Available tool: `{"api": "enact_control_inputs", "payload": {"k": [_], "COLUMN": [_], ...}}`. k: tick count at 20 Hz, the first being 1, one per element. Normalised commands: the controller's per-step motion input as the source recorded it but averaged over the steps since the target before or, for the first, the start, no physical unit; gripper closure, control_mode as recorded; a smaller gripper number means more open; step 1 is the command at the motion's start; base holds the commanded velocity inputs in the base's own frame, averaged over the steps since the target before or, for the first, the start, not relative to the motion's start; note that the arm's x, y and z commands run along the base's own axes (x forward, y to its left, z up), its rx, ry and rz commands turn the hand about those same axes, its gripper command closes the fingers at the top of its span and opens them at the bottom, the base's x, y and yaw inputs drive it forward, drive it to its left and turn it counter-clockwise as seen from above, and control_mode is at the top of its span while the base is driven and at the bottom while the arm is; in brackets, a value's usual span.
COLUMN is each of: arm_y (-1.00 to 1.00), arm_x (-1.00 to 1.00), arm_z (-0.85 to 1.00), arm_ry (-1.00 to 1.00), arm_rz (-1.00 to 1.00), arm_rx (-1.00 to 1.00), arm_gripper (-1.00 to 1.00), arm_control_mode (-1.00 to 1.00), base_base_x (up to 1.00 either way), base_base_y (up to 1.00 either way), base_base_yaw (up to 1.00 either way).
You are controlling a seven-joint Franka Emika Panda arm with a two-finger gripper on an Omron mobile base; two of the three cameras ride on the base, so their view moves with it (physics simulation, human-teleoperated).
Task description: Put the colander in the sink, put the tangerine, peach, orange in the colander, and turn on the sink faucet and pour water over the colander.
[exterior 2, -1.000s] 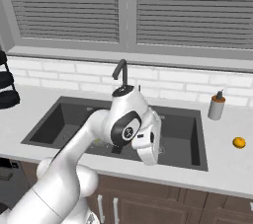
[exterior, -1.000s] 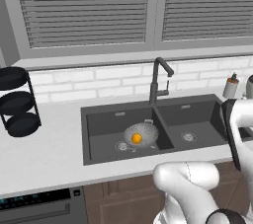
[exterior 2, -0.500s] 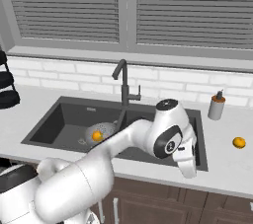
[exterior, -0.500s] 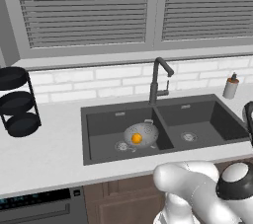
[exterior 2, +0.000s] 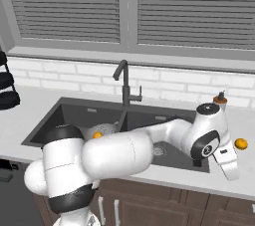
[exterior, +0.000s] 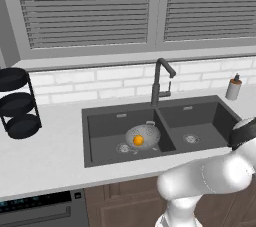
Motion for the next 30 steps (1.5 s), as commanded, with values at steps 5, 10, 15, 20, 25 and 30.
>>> {"api": "enact_control_inputs", "payload": {"k": [5, 10, 15, 20, 25, 30], "arm_y": [-0.70, -0.34, -0.39, -0.38, -0.33, -0.41], "arm_x": [0.21, 0.40, 0.40, 0.24, 0.36, 0.28], "arm_z": [-0.31, -0.22, -0.19, -0.41, -0.25, -0.14], "arm_ry": [-0.15, -0.03, 0.00, 0.00, 0.00, -0.02], "arm_rz": [0.17, 0.13, 0.13, 0.13, 0.16, 0.14], "arm_rx": [0.09, 0.00, 0.00, 0.00, -0.02, -0.02], "arm_gripper": [-1.00, -1.00, -1.00, -1.00, -1.00, -1.00], "arm_control_mode": [-1.00, -1.00, -1.00, -1.00, -1.00, -1.00], "base_base_x": [0.00, 0.00, 0.00, 0.00, 0.00, 0.00], "base_base_y": [0.00, 0.00, 0.00, 0.00, 0.00, 0.00], "base_base_yaw": [0.00, 0.00, 0.00, 0.00, 0.00, 0.00]}}
